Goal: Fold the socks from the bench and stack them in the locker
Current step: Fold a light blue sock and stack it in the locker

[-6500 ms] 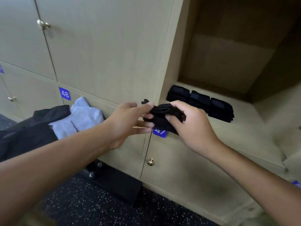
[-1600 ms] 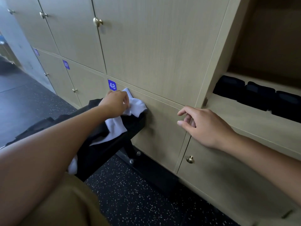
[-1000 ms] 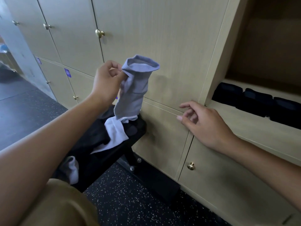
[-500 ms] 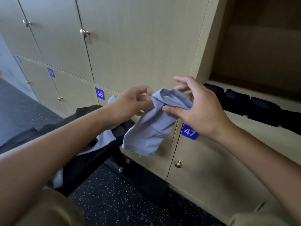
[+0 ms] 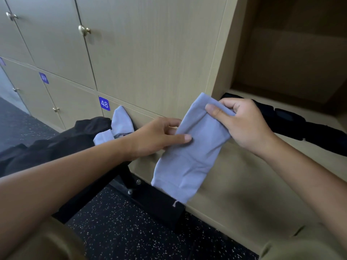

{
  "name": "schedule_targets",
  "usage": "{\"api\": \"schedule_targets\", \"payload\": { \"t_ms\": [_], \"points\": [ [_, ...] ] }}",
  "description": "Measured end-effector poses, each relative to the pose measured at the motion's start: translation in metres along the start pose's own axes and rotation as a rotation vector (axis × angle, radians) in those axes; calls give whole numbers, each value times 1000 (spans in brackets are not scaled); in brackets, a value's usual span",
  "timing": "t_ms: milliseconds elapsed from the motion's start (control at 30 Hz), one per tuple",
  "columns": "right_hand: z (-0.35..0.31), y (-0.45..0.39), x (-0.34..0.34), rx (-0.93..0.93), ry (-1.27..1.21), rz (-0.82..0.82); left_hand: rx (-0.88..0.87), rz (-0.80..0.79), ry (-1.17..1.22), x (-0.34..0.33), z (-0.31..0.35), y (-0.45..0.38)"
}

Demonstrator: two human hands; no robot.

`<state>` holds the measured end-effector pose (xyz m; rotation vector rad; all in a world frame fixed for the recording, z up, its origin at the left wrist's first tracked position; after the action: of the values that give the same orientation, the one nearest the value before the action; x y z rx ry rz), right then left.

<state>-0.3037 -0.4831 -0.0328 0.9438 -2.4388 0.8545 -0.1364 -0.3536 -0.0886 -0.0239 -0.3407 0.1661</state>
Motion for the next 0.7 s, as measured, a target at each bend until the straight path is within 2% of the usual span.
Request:
{"api": "schedule_targets", "payload": {
  "t_ms": [300, 467, 533, 600, 700],
  "points": [
    [10, 7, 25, -44, -23, 194, 47, 23, -25, -12, 2, 0],
    [10, 10, 29, -44, -42, 203, 70, 44, -77, -28, 5, -1],
    [7, 12, 27, -45, -35, 132, 74, 68, -80, -34, 5, -3],
    [4, 14, 25, -84, -43, -10, 80, 90, -93, -37, 5, -4],
    [7, 17, 24, -118, 91, -193, 96, 97, -132, -37, 4, -5]
  ]
}}
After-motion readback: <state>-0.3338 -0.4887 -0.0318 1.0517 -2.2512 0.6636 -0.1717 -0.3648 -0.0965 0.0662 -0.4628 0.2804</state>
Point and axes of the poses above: each hand's wrist, its own y-axis away from the middle knuckle, its own x-axis out of the back of the hand, z = x × y, the point moved 3 cm from there along -y, towards the middle knuckle, and after that the axes turned 1 degree about -x, right-handed, at the moved point
